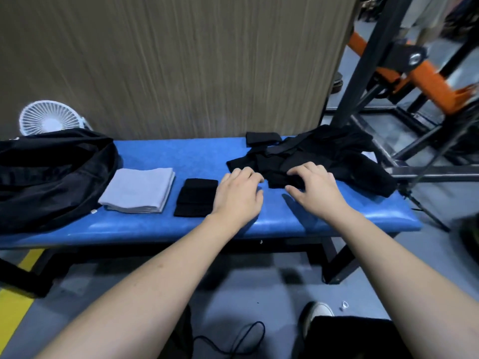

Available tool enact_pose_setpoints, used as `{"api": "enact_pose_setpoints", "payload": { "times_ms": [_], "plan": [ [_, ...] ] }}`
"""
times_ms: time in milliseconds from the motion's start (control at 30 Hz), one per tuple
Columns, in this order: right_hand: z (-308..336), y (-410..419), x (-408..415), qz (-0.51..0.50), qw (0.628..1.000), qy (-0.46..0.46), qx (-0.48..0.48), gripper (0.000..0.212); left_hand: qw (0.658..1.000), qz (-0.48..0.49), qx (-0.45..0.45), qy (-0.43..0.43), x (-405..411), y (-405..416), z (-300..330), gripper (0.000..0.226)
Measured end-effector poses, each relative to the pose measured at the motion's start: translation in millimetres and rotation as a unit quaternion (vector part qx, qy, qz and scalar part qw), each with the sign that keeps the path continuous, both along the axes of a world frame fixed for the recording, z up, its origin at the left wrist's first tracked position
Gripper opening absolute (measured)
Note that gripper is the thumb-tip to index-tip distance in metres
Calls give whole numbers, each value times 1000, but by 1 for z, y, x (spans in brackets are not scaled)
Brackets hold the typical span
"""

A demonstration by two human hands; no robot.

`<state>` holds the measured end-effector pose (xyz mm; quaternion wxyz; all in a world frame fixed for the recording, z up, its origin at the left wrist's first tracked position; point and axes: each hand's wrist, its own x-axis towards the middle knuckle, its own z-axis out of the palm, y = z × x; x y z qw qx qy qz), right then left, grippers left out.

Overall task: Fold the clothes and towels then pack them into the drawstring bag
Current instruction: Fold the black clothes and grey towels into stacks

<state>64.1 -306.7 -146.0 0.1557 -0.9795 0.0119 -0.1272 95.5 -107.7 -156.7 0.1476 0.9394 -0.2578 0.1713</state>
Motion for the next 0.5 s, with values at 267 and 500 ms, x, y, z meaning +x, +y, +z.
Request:
{"api": "enact_pose_setpoints", "payload": {
  "times_ms": [267, 500],
  "plan": [
    [-3, -39, -6, -99, 993, -36, 49, 40, 999, -22, -40, 13, -4, -67, -10, 33],
    [-10, -43, -2, -140, 983, 25, 119, 49, 996, 13, -69, 47, 13, -86, -20, 44]
  ]
}}
